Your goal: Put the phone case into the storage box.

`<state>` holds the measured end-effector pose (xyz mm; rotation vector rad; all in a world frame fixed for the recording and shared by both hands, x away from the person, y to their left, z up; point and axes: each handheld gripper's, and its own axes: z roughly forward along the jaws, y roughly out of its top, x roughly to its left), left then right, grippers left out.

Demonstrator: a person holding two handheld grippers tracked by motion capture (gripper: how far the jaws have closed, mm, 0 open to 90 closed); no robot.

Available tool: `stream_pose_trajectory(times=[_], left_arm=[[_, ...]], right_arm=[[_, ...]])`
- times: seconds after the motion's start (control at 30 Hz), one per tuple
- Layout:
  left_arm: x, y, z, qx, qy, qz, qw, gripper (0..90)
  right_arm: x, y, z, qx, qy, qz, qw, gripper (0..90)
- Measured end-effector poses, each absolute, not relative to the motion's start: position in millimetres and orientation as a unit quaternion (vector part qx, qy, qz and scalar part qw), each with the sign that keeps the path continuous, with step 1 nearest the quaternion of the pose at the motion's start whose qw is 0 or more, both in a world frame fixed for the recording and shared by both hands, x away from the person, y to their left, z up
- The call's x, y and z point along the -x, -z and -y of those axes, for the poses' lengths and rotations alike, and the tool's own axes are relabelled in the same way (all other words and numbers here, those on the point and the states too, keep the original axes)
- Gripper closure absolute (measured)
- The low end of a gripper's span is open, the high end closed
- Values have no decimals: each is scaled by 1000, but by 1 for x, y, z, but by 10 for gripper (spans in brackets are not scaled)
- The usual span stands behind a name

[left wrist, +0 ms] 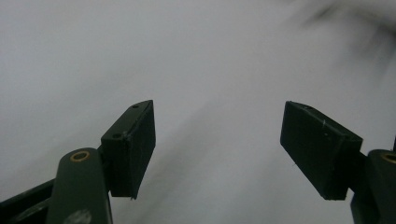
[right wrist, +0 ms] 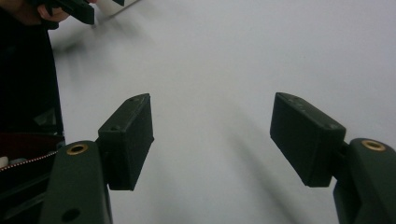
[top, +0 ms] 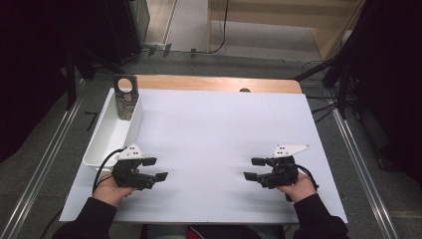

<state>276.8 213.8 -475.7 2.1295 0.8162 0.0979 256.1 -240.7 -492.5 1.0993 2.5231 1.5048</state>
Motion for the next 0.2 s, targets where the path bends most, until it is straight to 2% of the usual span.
stream_pose_trajectory(times=[0.2], left_arm=[[-277,476,-214,-848,-37,-325,417,262]], right_arm=[[-256,493,241,-350,-479,-805,2,290]])
